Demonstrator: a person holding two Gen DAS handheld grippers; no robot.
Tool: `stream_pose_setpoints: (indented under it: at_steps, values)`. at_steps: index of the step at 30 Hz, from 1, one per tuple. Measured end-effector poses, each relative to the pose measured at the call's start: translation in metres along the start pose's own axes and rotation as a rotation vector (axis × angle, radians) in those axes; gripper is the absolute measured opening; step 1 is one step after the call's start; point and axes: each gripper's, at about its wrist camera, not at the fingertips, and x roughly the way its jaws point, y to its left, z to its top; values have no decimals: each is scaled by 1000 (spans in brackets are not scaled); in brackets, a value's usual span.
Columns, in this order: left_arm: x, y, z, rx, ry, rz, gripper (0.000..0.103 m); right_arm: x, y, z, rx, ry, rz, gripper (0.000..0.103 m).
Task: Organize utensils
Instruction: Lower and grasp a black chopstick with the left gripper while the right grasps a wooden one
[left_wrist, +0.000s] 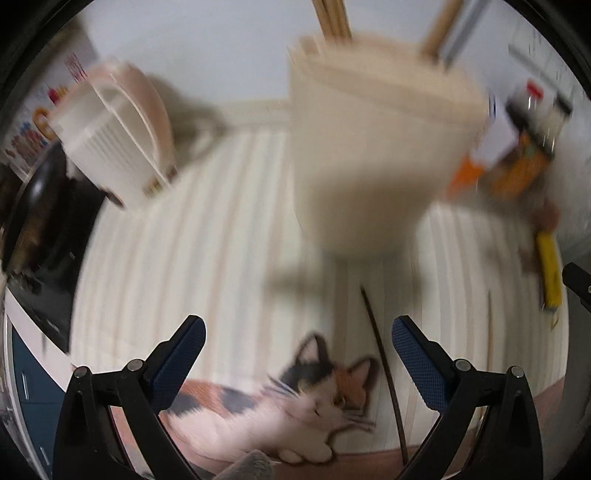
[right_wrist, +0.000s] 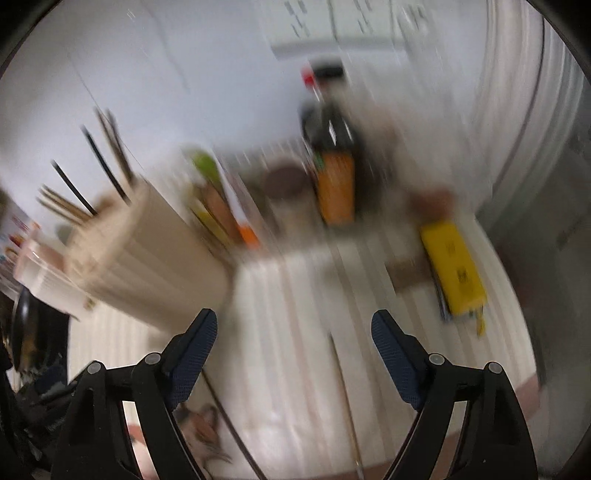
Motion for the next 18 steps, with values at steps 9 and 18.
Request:
stream_pose_setpoints:
  at_steps: [9,18]
  values:
    - [52,-42,-30,32,145,9,103,71,-26,-52,-27,202,-87,86]
    - [85,-64,-42,35,223,-41,83,107,-40,-73,-42,300,-125,82]
